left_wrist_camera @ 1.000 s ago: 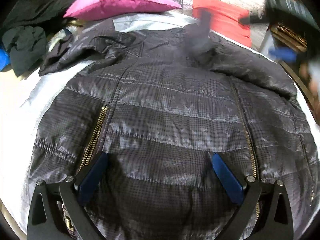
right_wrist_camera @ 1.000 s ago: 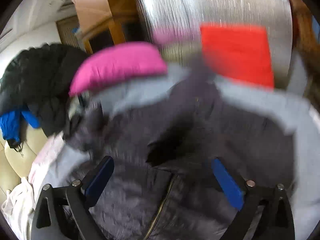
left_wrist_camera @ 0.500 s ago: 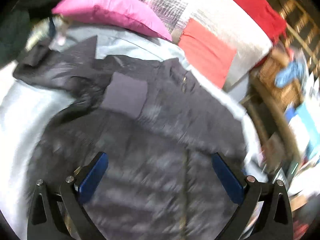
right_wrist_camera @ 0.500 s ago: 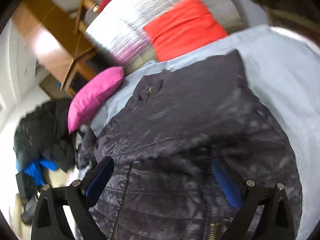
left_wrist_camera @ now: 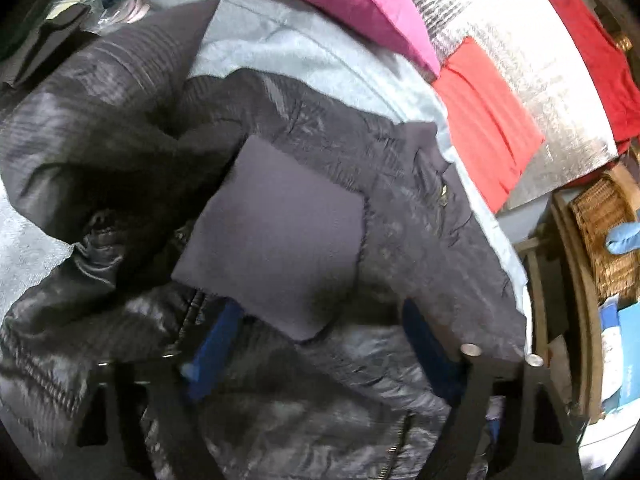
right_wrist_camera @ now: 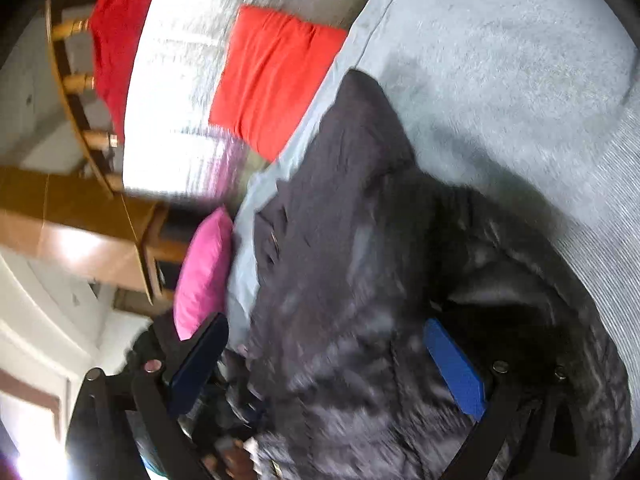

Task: Fold large clothes
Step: 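Fold the held sleeve across the jacket body with the right tool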

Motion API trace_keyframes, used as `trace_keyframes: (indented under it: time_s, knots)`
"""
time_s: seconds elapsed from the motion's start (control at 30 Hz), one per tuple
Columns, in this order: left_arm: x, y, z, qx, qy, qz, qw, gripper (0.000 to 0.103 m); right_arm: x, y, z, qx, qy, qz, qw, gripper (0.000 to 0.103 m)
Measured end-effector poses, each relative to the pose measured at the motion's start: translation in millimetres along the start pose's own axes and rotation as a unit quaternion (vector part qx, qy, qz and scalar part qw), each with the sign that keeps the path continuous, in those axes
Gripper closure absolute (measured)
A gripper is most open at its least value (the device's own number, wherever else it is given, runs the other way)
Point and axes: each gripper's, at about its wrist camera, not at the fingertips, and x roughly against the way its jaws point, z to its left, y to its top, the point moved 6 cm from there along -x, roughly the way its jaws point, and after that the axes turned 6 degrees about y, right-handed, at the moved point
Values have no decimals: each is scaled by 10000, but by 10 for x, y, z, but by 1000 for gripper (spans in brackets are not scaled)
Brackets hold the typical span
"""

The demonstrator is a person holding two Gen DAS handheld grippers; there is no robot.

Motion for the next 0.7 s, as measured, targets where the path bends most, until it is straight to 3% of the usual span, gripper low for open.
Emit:
trace_keyframes:
  time_s: [0.07, 0.13, 0.23, 0.33, 0.4, 0.47, 0.57, 0.6, 0.63, 0.7]
  knots:
    - [-43, -30, 27, -104, 62, 5, 9999, 35, -46, 69, -49, -141, -249, -44, 9996, 23]
    - [-85, -24, 39, -233, 103, 11, 9997, 37, -73, 97, -172, -234, -676, -17, 9974, 75]
    - [-69, -52, 3, -522, 149, -19, 9985, 39, 21, 127, -223, -54, -961, -165, 9952, 77]
    - [-44, -79, -24, -747, 335, -119, 9966, 39, 41, 107, -164, 520, -1404, -139, 9886, 77]
    - [1, -108, -44, -942, 377, -135, 9947, 37, 0, 115, -120, 758, -1432, -46, 9868, 77]
    - [114, -147, -17, -1128, 465, -173, 9924, 31, 17, 124, -154, 591, -1303, -60, 9897, 74]
    - [354, -196, 6, -1463, 685, -498, 9856, 26, 74, 125, -183, 448, -1182, 49, 9920, 55]
    - [448, -204, 19, -1591, 793, -642, 9820, 26, 123, 110, -144, 515, -1073, 82, 9929, 34]
    - [535, -206, 34, -1668, 874, -766, 9791, 25, 195, 92, -123, 573, -938, 123, 9939, 27]
    - [707, -188, 56, -1749, 957, -1047, 9743, 24, 307, 65, -47, 720, -906, 191, 9931, 27]
